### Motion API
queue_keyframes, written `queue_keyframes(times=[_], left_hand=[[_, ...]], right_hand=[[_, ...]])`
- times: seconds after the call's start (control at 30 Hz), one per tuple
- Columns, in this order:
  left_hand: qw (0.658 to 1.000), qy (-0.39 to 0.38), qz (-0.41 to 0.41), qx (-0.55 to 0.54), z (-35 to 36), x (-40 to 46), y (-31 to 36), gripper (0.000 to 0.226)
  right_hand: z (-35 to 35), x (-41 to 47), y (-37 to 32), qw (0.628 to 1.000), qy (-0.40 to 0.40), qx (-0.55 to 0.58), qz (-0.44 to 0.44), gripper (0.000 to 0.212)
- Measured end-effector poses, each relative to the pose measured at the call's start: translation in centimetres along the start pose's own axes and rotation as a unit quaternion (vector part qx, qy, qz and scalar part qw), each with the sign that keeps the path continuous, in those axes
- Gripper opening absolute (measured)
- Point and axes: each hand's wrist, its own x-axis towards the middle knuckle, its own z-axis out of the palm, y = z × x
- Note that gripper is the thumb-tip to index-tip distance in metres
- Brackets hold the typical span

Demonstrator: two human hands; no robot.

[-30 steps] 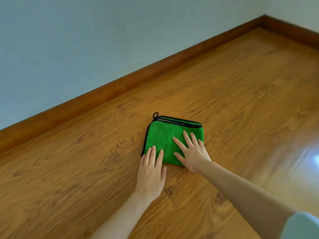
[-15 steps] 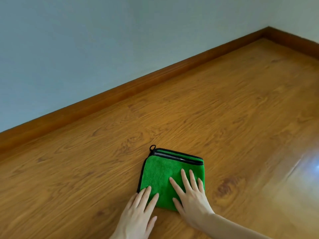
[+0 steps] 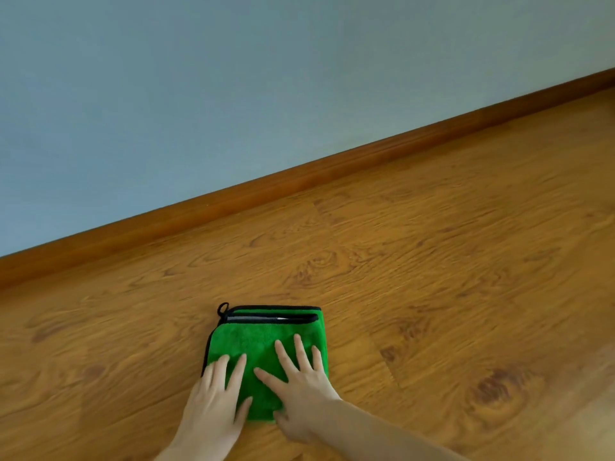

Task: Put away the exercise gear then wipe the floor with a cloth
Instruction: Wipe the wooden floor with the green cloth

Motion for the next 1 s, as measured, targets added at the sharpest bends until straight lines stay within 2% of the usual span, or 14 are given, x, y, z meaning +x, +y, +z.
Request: queue_keyframes(times=[0.03,0.1,0.23,0.37,0.5,1.0], left_hand=[[1.0,-0.015,-0.025,0.007,0.0,-0.1,-0.5,0.063],[0.998,-0.049,-0.047,0.002,0.5,0.4,-1.1,0.074],[0.997,-0.048,-0.055,-0.008,0.0,3.3,-1.7,0.071],[0.997,-0.028,-0.067,-0.012,-1.4,8.0,-1.2,0.081],[0.995,-0.043,-0.087,-0.027,-2.4,12.9,0.2,0.073],[0.997,-0.022,-0.063,-0.029,-5.0,28.6,2.8,0.069]], right_hand=[[-0.3,0.6,0.0,1.0,-0.001,-0.004,-0.007,0.071],[-1.1,1.6,0.5,1.0,-0.002,-0.013,-0.013,0.071],[-2.4,3.7,2.4,0.999,0.0,-0.037,0.01,0.07],[-4.2,6.0,4.4,0.998,0.0,-0.024,0.056,0.065],[-6.1,7.6,6.5,0.996,0.008,0.01,0.091,0.06],[-11.8,12.5,17.8,0.986,0.068,0.054,0.146,0.061]])
